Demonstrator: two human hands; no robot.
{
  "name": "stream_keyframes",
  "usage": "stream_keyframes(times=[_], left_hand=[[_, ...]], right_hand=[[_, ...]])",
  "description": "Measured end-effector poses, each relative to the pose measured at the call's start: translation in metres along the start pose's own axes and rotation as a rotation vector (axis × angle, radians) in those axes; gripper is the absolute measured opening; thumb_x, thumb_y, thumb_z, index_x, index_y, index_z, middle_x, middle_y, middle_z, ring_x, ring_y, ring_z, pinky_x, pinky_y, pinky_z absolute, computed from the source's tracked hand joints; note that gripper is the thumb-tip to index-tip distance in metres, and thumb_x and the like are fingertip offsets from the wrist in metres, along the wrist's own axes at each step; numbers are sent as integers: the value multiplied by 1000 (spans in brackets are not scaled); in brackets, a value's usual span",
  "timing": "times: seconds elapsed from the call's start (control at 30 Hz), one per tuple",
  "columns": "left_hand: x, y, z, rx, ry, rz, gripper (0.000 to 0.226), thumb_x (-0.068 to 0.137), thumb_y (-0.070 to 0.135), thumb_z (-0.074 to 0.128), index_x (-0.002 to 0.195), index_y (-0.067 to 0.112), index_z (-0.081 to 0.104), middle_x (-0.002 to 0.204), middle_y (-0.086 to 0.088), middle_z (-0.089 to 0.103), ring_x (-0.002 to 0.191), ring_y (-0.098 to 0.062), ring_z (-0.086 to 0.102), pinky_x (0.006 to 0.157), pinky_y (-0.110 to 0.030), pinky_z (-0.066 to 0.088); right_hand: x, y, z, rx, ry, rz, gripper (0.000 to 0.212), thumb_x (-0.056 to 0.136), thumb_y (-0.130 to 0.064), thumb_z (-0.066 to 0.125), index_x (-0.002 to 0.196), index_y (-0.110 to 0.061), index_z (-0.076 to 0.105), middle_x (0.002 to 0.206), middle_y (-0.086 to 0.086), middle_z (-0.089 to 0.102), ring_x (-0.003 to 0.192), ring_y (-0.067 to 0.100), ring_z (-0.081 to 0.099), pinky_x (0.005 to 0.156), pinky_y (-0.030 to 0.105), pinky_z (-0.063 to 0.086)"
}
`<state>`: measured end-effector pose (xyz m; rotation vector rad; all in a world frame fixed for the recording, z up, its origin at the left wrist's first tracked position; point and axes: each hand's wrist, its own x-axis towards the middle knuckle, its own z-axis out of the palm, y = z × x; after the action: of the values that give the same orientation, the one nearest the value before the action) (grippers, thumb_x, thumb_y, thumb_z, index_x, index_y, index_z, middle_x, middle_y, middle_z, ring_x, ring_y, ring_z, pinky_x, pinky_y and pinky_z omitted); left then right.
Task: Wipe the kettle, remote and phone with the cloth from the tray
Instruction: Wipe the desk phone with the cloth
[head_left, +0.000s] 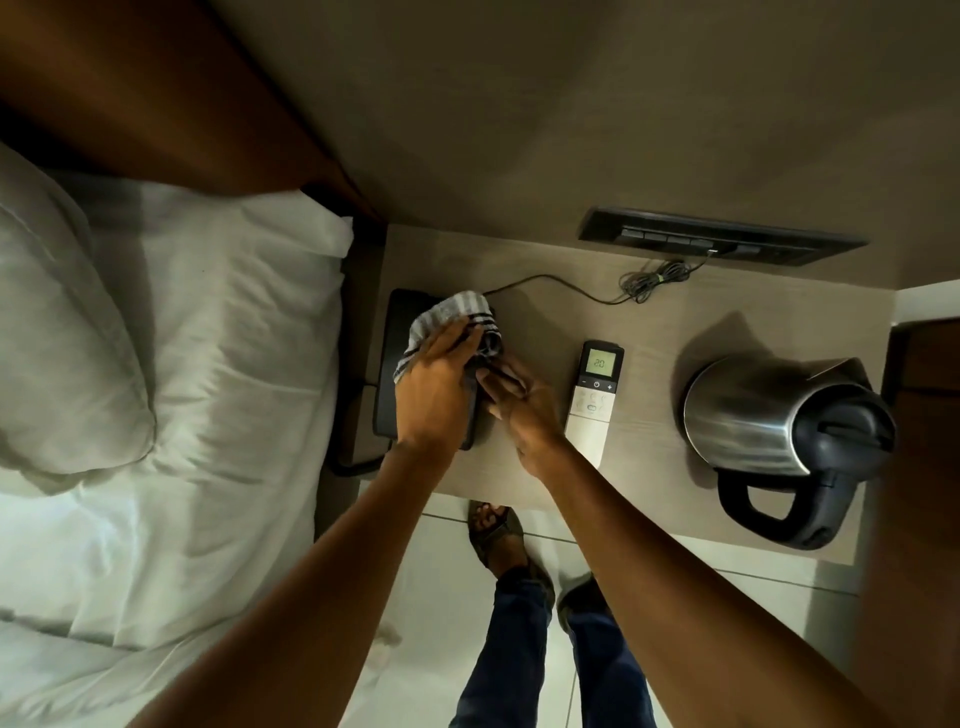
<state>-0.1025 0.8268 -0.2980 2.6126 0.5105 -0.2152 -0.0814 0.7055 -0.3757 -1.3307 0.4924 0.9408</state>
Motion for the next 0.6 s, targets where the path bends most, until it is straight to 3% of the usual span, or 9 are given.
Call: stream_keyframes(times=[0.07, 0.13, 0.23, 0.27, 0.37, 0.43, 0.47, 0.53, 0.6], left_hand=[[-11, -6, 7, 42, -23, 30, 46, 97, 10, 45, 139, 16, 62, 150, -10, 58, 139, -28, 56, 117, -40, 43], [-41, -17, 10, 40, -56, 7, 48, 97, 5, 51, 142, 19, 60, 152, -7, 56, 140, -26, 55, 113, -42, 48], [-87, -28, 9, 9, -126, -30, 53, 95, -8, 55, 140, 17, 62, 151, -6, 56, 139, -27, 56, 104, -45, 56], [-99, -30, 8, -2, -150, -34, 53, 93, -12, 57, 138, 15, 64, 149, -8, 58, 136, -30, 58, 103, -46, 57], [-115, -30, 2, -75, -157, -86, 55, 90, -16, 60, 135, 15, 66, 146, -8, 61, 128, -32, 65, 98, -34, 58], [-100, -25, -7, -126, -54, -98, 56, 92, -13, 58, 139, 18, 63, 148, -5, 59, 127, -25, 64, 97, -23, 52], [-85, -20, -10, -145, 13, -86, 55, 94, -9, 55, 140, 20, 61, 150, -3, 57, 127, -21, 63, 98, -21, 50], [-42, -11, -13, -150, 112, -44, 48, 99, 3, 49, 142, 22, 58, 150, 0, 55, 130, -20, 59, 101, -25, 51], [0, -4, -8, -82, 104, -4, 41, 101, 13, 47, 139, 21, 61, 149, -2, 58, 134, -22, 58, 107, -33, 52]], right_hand=[[0, 0, 0, -13, -3, -10, 56, 105, -5, 67, 157, -21, 54, 126, -10, 73, 132, 14, 67, 106, 32, 58], [1, 2, -1, -20, -18, -24, 60, 105, 0, 63, 160, -20, 50, 135, -3, 68, 132, 16, 65, 111, 34, 56], [1, 0, 0, -107, -2, -77, 58, 104, -12, 70, 158, -25, 54, 145, -6, 61, 121, -4, 61, 95, 13, 57], [1, -1, 1, -114, 3, -83, 58, 103, -16, 73, 157, -28, 55, 150, -6, 59, 124, -3, 61, 95, 12, 55], [-1, -3, 3, -75, -4, -57, 60, 103, -18, 73, 158, -28, 54, 162, 7, 56, 141, 13, 56, 116, 33, 49], [-2, -3, 3, -55, -6, -42, 59, 104, -15, 72, 159, -25, 52, 160, 9, 58, 144, 18, 56, 120, 42, 48], [-2, -2, 2, -37, -9, -34, 59, 104, -12, 70, 160, -22, 52, 155, 8, 62, 141, 17, 61, 116, 41, 53], [-2, -1, 0, -11, -4, -19, 58, 105, -6, 68, 159, -14, 52, 134, -3, 72, 116, -2, 74, 91, 23, 64], [-1, -1, -1, -33, 3, -18, 57, 104, -5, 69, 158, -14, 53, 124, -14, 71, 101, -11, 74, 78, 14, 61]])
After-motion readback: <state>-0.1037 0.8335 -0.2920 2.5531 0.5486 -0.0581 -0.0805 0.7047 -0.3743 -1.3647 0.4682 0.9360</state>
